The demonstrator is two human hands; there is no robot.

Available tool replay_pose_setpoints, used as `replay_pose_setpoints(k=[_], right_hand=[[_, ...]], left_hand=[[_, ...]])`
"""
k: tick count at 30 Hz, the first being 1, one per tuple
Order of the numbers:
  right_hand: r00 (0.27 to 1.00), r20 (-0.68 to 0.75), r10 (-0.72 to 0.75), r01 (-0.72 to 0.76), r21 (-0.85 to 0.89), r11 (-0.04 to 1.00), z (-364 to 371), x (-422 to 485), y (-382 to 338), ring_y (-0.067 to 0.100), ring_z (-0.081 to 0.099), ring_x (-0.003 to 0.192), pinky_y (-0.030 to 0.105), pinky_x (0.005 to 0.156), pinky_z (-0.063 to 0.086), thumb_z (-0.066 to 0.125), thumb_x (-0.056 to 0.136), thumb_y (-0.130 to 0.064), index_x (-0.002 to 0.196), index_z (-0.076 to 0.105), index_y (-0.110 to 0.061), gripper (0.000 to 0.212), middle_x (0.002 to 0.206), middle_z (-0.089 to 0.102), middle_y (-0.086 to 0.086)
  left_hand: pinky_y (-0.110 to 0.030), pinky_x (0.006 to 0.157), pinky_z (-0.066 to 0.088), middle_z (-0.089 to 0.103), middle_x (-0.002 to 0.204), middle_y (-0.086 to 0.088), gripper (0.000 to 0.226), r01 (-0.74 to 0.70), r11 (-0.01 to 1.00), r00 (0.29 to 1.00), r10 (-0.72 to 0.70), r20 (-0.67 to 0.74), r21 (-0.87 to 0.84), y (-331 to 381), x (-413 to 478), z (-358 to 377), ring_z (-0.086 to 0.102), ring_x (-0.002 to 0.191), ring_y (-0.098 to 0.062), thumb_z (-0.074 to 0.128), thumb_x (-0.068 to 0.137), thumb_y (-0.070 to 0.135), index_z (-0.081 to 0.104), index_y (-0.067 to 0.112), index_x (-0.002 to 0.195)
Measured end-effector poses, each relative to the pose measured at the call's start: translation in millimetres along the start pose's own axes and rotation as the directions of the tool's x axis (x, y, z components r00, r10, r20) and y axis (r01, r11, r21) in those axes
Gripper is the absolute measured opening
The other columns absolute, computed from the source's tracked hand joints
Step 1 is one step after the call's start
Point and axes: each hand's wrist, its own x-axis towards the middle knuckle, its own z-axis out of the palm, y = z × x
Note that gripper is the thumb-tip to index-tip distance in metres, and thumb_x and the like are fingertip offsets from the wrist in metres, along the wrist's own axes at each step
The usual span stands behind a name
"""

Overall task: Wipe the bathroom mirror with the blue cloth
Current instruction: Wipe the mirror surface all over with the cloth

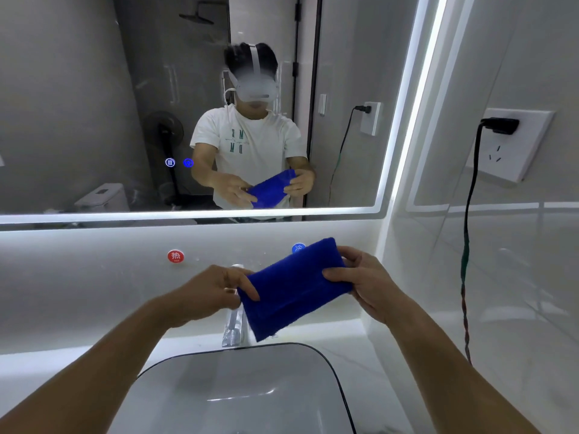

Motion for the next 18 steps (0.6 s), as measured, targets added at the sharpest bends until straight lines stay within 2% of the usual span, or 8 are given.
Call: replay_pose_setpoints(k=[3,5,8,10,12,14,16,18], right_hand=[[0.995,-0.098,0.006,-0.014,-0.080,0.997,6,5,-13,0.033,0.067,0.102,0.051,0.091,0.055,0.073,0.079,-0.001,0.114,0.067,-0.012,0.038,0.107,0.072,0.010],[0.987,-0.157,0.030,-0.044,-0.090,0.995,12,10,-21,0.032,0.068,0.099,0.050,0.088,0.057,0.075,0.078,-0.005,0.111,0.067,-0.010,0.035,0.106,0.072,0.012],[0.973,-0.219,0.071,-0.086,-0.060,0.994,27,18,-25,0.029,0.070,0.091,0.041,0.076,0.061,0.078,0.077,-0.012,0.106,0.065,-0.009,0.032,0.102,0.072,0.014],[0.971,-0.226,0.081,-0.088,-0.021,0.996,36,22,-27,0.028,0.070,0.092,0.032,0.069,0.060,0.077,0.080,-0.016,0.110,0.062,-0.007,0.035,0.105,0.071,0.015],[0.979,-0.193,0.070,-0.070,0.006,0.998,42,24,-32,0.032,0.066,0.104,0.035,0.081,0.059,0.072,0.087,-0.021,0.122,0.058,-0.004,0.041,0.117,0.066,0.019],[0.988,-0.157,-0.004,0.014,0.057,0.998,42,23,-36,0.034,0.067,0.103,0.039,0.085,0.057,0.066,0.089,-0.034,0.124,0.057,-0.007,0.045,0.116,0.068,0.019],[0.977,-0.200,-0.077,0.095,0.083,0.992,43,19,-35,0.029,0.072,0.090,0.038,0.075,0.058,0.061,0.086,-0.045,0.113,0.063,-0.013,0.043,0.101,0.073,0.014],[0.937,-0.247,-0.245,0.223,-0.113,0.968,44,14,-22,0.020,0.070,0.095,0.037,0.081,0.055,0.057,0.089,-0.042,0.109,0.067,-0.022,0.031,0.103,0.073,0.003]], left_hand=[[-0.017,0.086,0.041,0.057,0.126,0.021,0.037,0.069,0.975,0.990,-0.041,-0.134,0.210,6,4,-1,0.052,0.124,-0.007,0.074,0.076,0.011,0.066,0.036,0.102],[-0.012,0.084,0.039,0.045,0.132,0.025,0.056,0.042,0.942,0.967,0.045,-0.251,0.332,16,11,14,0.047,0.125,-0.006,0.082,0.076,0.028,0.049,0.042,0.119],[-0.025,0.100,0.041,0.032,0.142,0.026,0.102,-0.081,0.840,0.945,0.236,-0.226,0.537,24,21,53,0.039,0.127,-0.004,0.080,0.062,0.058,0.025,0.040,0.146],[-0.033,0.103,0.044,0.036,0.149,0.011,0.112,-0.112,0.778,0.934,0.295,-0.202,0.618,21,34,74,0.045,0.125,-0.011,0.076,0.063,0.060,0.015,0.030,0.151],[-0.031,0.091,0.053,0.055,0.133,-0.006,0.082,-0.045,0.851,0.928,0.230,-0.294,0.524,23,45,83,0.061,0.098,-0.010,0.077,0.078,0.037,0.030,0.015,0.142],[-0.022,0.072,0.056,0.067,0.104,-0.005,0.049,-0.039,0.936,0.918,0.172,-0.357,0.349,31,53,79,0.065,0.074,-0.010,0.068,0.084,0.008,0.044,0.018,0.125],[-0.026,0.075,0.058,0.067,0.096,-0.007,0.046,-0.128,0.991,0.939,0.130,-0.319,0.027,38,58,68,0.068,0.083,-0.018,0.061,0.077,-0.001,0.049,0.016,0.118],[-0.040,0.081,0.058,0.067,0.097,-0.012,0.050,-0.156,0.940,0.971,0.089,-0.222,-0.305,46,60,56,0.067,0.088,-0.028,0.059,0.068,0.002,0.052,0.010,0.117]])
